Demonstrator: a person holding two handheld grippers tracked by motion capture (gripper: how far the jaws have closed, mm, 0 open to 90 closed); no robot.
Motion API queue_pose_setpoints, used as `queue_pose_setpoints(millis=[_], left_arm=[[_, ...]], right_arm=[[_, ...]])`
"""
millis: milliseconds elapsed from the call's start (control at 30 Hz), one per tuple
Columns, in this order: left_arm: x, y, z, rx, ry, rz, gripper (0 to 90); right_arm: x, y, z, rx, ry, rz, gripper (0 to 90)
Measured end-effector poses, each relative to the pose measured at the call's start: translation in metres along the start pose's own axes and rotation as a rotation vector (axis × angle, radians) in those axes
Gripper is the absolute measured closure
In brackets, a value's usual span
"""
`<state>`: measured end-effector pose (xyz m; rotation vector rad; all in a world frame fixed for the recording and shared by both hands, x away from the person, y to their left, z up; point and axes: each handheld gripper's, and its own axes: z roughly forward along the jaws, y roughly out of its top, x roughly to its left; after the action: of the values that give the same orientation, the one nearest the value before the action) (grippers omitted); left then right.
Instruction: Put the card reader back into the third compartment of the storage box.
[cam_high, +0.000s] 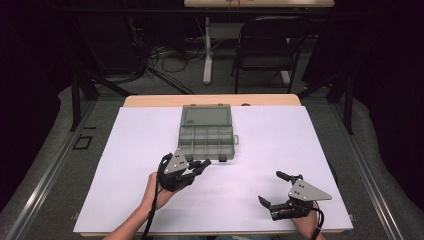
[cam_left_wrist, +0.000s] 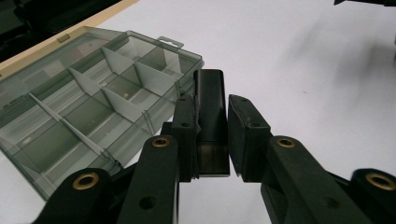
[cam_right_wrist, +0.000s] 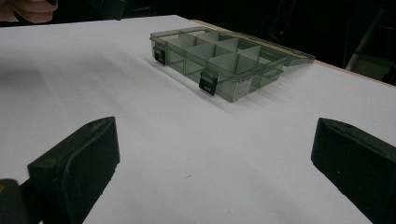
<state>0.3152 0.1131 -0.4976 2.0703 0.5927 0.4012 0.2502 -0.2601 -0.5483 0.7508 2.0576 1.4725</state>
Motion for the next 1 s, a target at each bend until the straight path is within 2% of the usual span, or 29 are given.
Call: queue_pose_setpoints(millis=[1000], left_arm=[[0.025,0.017,0.01,-0.012,0.025,0.011,73.4]], right_arm=[[-0.001,0.0,0.0,0.0,-0.006,0.002,0.7]])
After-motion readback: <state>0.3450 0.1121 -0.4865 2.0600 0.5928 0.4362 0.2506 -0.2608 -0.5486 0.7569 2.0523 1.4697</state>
